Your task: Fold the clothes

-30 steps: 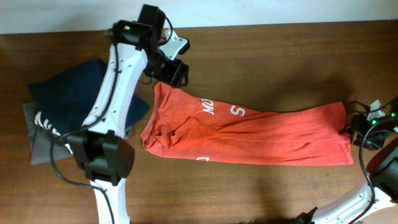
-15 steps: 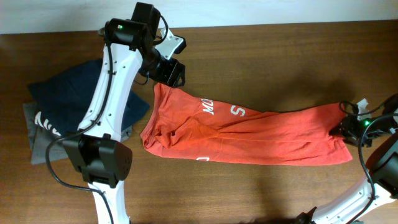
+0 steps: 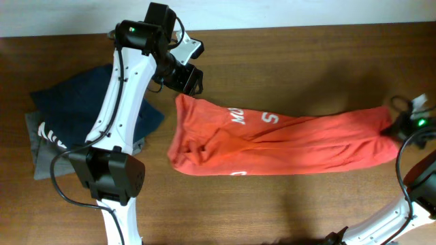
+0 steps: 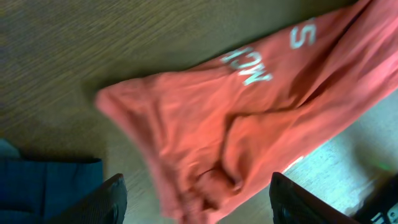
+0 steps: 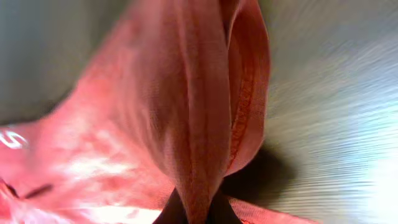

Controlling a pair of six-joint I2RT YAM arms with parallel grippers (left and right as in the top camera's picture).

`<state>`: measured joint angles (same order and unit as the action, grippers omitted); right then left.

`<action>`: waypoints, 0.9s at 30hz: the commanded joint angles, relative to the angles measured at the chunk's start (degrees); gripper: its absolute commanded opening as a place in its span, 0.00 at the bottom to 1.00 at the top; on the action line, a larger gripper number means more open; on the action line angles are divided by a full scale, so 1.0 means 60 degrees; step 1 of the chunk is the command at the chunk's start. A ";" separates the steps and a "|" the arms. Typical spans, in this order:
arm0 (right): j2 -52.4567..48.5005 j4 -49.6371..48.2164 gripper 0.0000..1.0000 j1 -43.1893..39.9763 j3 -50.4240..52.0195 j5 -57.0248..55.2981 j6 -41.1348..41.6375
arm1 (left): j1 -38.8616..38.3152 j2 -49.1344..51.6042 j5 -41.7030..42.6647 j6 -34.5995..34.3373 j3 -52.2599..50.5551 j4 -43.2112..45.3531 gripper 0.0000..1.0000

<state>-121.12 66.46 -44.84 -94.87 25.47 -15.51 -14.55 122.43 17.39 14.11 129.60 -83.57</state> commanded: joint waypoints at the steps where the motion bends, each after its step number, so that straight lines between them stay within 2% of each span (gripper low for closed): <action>1: 0.0572 0.0397 0.04 -0.0058 -0.1242 -0.0353 0.0543 | 0.0018 -0.0197 -0.0219 0.0193 0.0113 -0.0015 0.73; 8: 0.0576 0.1049 0.04 0.0426 -0.1789 -0.0321 0.0678 | 0.0018 -0.0197 -0.0233 0.0193 0.0113 0.0033 0.73; 13: 0.0652 0.1810 0.04 0.1293 -0.1789 -0.0280 0.0674 | 0.0018 -0.0197 -0.0787 0.0076 0.0117 0.0018 0.72; 18: 0.0805 0.2361 0.04 0.2506 -0.1789 -0.0284 0.0670 | 0.0280 -0.0211 -0.0831 -0.0597 0.0452 -0.0022 0.72; 27: 0.0841 0.2900 0.04 0.5286 -0.1759 -0.0288 0.0674 | 0.1147 -0.0222 -0.0831 -0.0637 0.1949 -0.0801 0.73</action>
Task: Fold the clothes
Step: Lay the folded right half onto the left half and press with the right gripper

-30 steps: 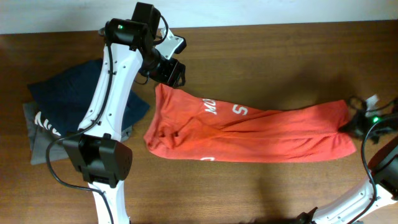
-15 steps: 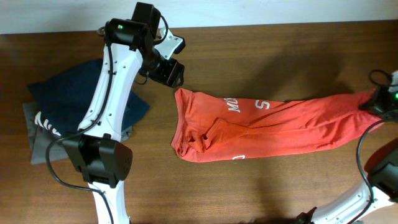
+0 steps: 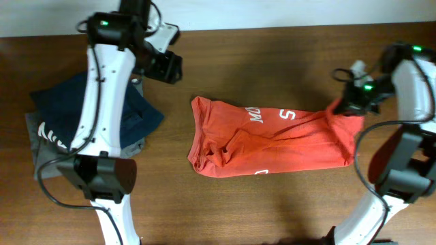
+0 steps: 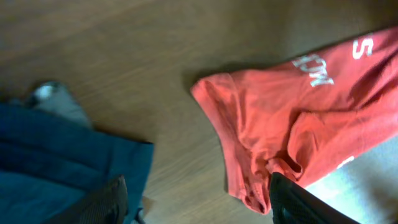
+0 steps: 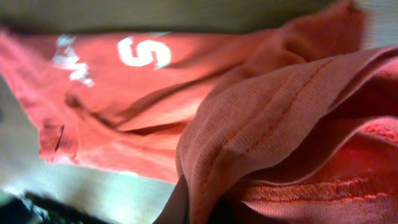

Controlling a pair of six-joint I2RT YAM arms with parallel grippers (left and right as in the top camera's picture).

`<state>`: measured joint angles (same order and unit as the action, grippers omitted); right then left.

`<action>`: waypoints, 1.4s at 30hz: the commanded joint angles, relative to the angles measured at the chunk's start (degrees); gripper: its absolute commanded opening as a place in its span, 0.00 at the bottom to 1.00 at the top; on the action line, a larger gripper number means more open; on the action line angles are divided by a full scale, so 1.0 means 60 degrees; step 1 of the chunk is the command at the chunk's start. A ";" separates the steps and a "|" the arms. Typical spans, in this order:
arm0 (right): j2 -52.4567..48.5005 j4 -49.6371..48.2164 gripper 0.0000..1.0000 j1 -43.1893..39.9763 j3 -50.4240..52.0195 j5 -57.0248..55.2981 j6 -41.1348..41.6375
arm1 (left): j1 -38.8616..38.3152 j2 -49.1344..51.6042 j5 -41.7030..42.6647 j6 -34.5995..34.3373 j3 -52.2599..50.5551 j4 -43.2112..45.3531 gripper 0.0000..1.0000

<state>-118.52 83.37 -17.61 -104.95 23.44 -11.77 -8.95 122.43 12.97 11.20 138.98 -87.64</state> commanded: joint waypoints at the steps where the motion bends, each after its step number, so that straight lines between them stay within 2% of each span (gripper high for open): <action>1: 0.0408 0.0113 0.04 0.1071 -0.0080 0.0044 0.0051 | 0.0266 -0.0222 -0.0095 -0.0149 0.0441 -0.0164 0.73; 10: 0.0350 0.0178 0.07 0.3701 0.0080 -0.0634 0.0634 | 0.0393 -0.0222 -0.0095 -0.0149 0.0470 -0.0339 0.74; 12: 0.0313 0.0084 0.20 0.4076 0.0240 -0.0637 0.0678 | 0.0393 -0.0222 -0.0098 -0.0146 0.0470 -0.0342 0.73; 13: 0.0313 -0.0004 0.33 0.4207 0.0357 -0.0721 0.0812 | 0.0393 -0.0222 -0.0098 -0.0146 0.0470 -0.0346 0.74; 14: 0.0313 -0.0113 0.40 0.4309 0.0484 -0.0816 0.0907 | 0.0393 -0.0222 -0.0098 -0.0146 0.0470 -0.0346 0.73; 22: 0.0455 -0.0266 0.42 0.4069 0.0616 -0.0816 0.0914 | 0.0393 -0.0222 -0.0098 -0.0146 0.0470 -0.0339 0.73; 27: 0.0441 -0.0681 0.40 0.3089 0.0652 -0.1231 0.1548 | 0.0393 -0.0222 -0.0102 -0.0146 0.0470 -0.0339 0.73; 33: 0.0441 -0.0965 0.18 0.2834 0.1049 -0.1239 0.1552 | 0.0393 -0.0222 -0.0102 -0.0146 0.0470 -0.0168 0.74; 35: 0.0441 -0.1464 0.16 0.2936 0.1501 -0.1242 0.1694 | 0.0393 -0.0222 -0.0098 -0.0146 0.0470 -0.0106 0.74; 39: 0.0441 -0.3253 0.09 0.3209 0.2794 -0.1195 0.2860 | 0.0393 -0.0222 -0.0102 -0.0146 0.0470 -0.0047 0.74; 42: 0.0441 -0.4623 0.07 0.3501 0.3402 0.0259 0.3155 | 0.0393 -0.0222 -0.0102 -0.0146 0.0470 -0.0047 0.74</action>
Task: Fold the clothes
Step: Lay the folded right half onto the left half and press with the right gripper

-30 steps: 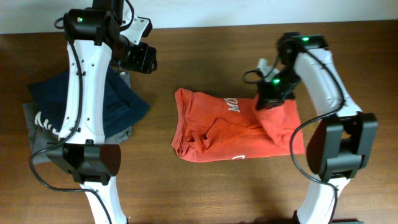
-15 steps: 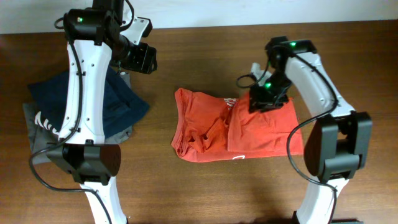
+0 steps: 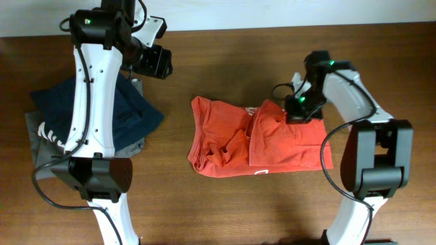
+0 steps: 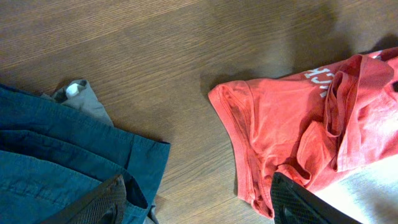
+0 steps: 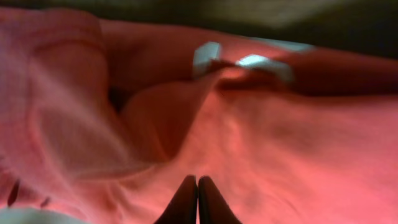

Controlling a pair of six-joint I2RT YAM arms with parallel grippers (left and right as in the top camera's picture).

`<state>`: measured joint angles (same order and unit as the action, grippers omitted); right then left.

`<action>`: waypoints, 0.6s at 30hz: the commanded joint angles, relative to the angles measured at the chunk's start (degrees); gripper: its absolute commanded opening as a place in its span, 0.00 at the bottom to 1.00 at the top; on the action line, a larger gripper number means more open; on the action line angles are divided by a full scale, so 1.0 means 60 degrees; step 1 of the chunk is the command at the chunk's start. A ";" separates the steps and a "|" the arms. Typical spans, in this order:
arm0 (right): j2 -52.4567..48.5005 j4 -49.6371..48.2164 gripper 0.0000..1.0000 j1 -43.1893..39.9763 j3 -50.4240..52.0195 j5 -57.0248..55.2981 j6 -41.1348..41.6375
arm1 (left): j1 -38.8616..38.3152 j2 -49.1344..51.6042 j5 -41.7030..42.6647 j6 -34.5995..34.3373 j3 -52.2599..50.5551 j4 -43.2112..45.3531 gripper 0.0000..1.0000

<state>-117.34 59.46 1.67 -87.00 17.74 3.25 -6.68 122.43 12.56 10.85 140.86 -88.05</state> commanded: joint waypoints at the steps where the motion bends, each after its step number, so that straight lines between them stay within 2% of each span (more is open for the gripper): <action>1: 0.0244 -0.1064 0.07 0.0393 0.0499 0.1800 0.0645 | 0.0015 -0.0222 -0.0033 -0.0087 0.0157 0.0026 0.74; 4: 0.0248 -0.2885 0.06 0.0849 0.0572 0.3067 0.0623 | 0.0015 -0.0222 -0.0033 -0.0087 0.0157 0.0036 0.74; 9: 0.0266 -0.5005 0.08 0.1158 0.0539 0.3279 0.0947 | 0.0018 -0.0222 -0.0124 -0.0084 0.0157 -0.0087 0.76; 14: 0.0412 -0.4317 0.14 0.0699 0.0120 0.2940 0.0674 | 0.0018 -0.0222 -0.0550 -0.0087 0.0153 -0.0670 0.86; 16: 0.0663 -0.3763 0.17 0.0306 -0.0157 0.3118 0.0313 | 0.0015 -0.0222 0.0047 -0.0087 0.0058 -0.0725 0.86; 18: 0.1002 -0.3373 0.26 -0.0055 -0.0379 0.3333 -0.0040 | 0.0011 -0.0211 0.0816 -0.0084 -0.0222 -0.0616 0.86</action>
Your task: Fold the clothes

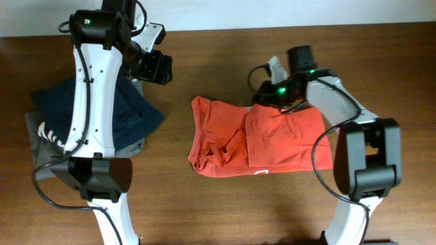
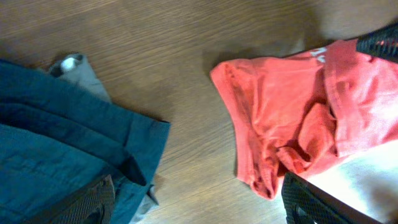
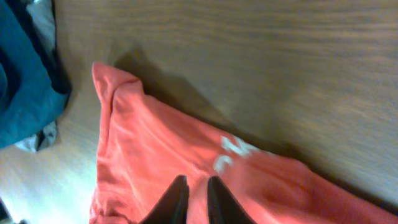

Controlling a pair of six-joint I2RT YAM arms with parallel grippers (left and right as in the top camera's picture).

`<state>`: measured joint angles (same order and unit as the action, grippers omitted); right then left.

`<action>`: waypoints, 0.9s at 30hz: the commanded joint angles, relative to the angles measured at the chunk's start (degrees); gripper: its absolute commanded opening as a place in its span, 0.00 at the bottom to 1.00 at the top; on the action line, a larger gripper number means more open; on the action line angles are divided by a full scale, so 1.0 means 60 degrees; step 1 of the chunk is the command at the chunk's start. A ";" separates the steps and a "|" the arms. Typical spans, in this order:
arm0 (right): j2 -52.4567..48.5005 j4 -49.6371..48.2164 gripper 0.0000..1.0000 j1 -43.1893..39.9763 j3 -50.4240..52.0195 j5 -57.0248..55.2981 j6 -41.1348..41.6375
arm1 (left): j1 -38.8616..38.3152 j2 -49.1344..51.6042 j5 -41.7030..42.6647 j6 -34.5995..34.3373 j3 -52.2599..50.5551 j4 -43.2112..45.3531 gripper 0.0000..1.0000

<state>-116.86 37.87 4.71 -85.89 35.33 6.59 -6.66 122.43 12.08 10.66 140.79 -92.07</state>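
Note:
The red shirt point(image 1: 259, 139) lies mid-table, its right half folded over onto its left half, with white lettering at its far edge. The left wrist view shows its crumpled left end point(image 2: 273, 118). My right gripper point(image 1: 255, 98) hovers at the far edge of the fold, over the shirt point(image 3: 155, 149). Its fingers point(image 3: 194, 202) stand slightly apart, open, with nothing between them. My left gripper point(image 1: 158, 68) is raised at the back left, wide open point(image 2: 199, 205) and holding nothing.
A pile of dark blue and grey clothes point(image 1: 68, 116) sits at the table's left, with its edge in the left wrist view point(image 2: 56, 137). The brown wooden table point(image 1: 225, 204) shows bare wood in front of the shirt and to its right.
My right gripper has shifted left and back from the shirt's middle to the far edge of the fold. Its fingers have parted and the folded layer lies flat. The left gripper barely moved.
The shirt was first stretched long across the table, my right gripper shut on its right end and my left gripper open over its left end. Then the right end was nearer the middle, the left arm back-left. Then it lay over the shirt; now released.

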 commanded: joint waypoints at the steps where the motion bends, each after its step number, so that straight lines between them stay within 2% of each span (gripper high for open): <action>1: 0.1126 0.0419 0.31 -0.0747 -0.0674 0.0470 -0.0758 | 0.0000 -0.0211 0.1118 -0.0055 -0.0415 0.0131 0.86; 5: 0.2047 0.1271 0.50 -0.1483 -0.1115 0.0506 -0.1064 | -0.0007 -0.0211 0.1596 -0.0095 -0.2040 0.0707 0.86; 7: 0.2517 0.1636 0.55 -0.1898 -0.1217 0.0510 -0.1064 | -0.0036 -0.0211 0.2430 -0.0131 -0.3118 0.1158 0.86; 12: 0.3242 0.2153 0.56 -0.2736 -0.1224 0.0506 -0.1064 | -0.0317 -0.0211 0.4244 -0.0131 -0.5730 0.2834 0.86; 15: 0.3330 0.2415 0.56 -0.2998 -0.1224 0.0506 -0.1064 | -0.0550 -0.0211 0.4477 -0.0175 -0.6750 0.3632 0.87; 18: 0.3326 0.2634 0.56 -0.3104 -0.1220 0.0506 -0.1177 | -0.0761 -0.0211 0.3945 -0.1016 -0.7588 0.4401 0.87; 23: 0.3326 0.2881 0.56 -0.3100 -0.1220 0.0499 -0.1392 | -0.1096 -0.0211 0.2728 -0.3253 -0.8765 0.5952 0.87; 24: 0.3326 0.2914 0.56 -0.3100 -0.1220 0.0495 -0.1432 | -0.1162 -0.0211 0.2652 -0.3599 -0.8925 0.6237 0.91; 27: 0.3326 0.2973 0.56 -0.3104 -0.1220 0.0477 -0.1566 | -0.1402 -0.0211 0.2670 -0.4357 -0.9409 0.7031 0.96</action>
<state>-96.82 55.37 -13.69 -92.82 37.60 -1.17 -14.00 121.71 29.71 -7.20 86.21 -51.64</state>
